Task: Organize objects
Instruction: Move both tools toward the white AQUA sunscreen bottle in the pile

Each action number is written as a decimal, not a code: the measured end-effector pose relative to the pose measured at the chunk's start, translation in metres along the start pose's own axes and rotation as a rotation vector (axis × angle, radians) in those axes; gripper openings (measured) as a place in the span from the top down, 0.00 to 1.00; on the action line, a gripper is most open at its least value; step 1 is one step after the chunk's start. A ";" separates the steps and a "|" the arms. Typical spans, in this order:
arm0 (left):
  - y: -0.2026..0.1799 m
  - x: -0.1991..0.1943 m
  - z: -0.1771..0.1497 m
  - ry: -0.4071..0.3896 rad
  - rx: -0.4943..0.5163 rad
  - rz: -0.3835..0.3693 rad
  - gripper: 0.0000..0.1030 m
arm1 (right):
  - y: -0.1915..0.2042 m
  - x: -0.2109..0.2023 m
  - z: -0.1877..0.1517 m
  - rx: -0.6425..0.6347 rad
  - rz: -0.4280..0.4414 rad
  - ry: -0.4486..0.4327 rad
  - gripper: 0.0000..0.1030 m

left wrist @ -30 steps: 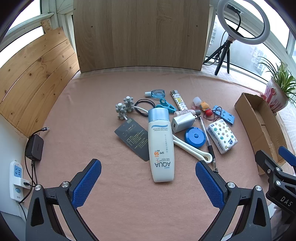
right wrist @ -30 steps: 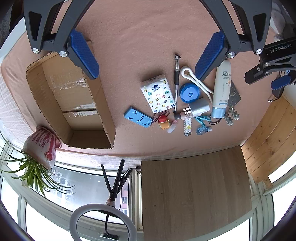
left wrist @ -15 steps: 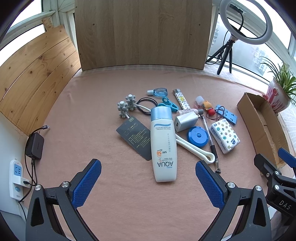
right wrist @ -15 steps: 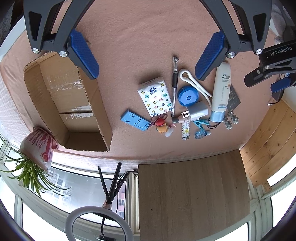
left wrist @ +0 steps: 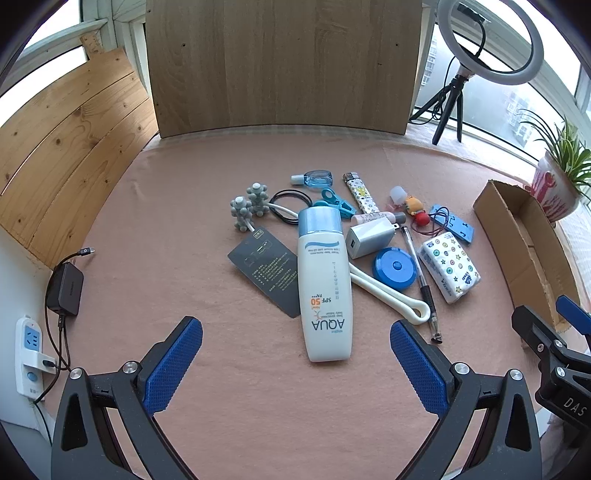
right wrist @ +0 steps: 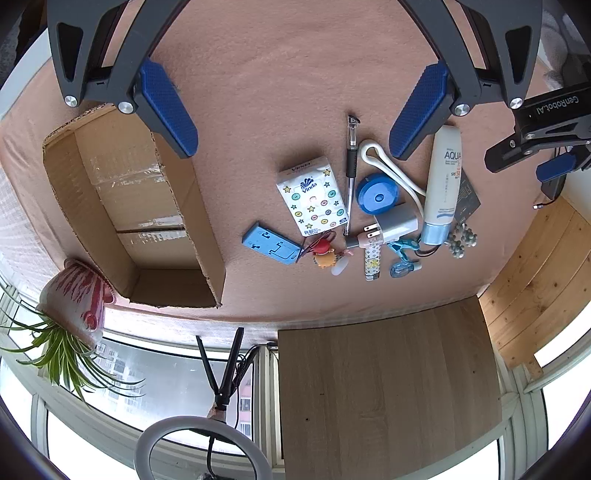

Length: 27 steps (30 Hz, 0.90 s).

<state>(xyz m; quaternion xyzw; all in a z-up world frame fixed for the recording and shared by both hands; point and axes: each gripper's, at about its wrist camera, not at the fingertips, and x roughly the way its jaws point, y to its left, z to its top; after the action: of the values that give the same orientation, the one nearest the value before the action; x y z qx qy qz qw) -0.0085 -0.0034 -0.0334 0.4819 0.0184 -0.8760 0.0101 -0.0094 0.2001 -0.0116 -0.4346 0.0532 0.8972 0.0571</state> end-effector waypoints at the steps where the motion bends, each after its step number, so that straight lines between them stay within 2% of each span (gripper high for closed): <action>1: -0.001 0.000 0.000 0.000 0.001 -0.001 0.00 | 0.000 0.000 0.000 0.000 0.001 0.000 0.01; 17: -0.004 0.000 0.000 0.000 0.008 -0.006 0.00 | 0.001 0.002 -0.002 -0.010 0.038 0.019 0.01; 27: 0.005 0.007 0.000 0.009 0.004 -0.015 0.00 | 0.007 0.007 -0.001 -0.012 0.068 0.041 0.08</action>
<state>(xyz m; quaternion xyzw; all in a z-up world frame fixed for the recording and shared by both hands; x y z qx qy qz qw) -0.0117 -0.0085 -0.0395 0.4857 0.0206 -0.8739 0.0024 -0.0139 0.1935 -0.0174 -0.4509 0.0637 0.8900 0.0228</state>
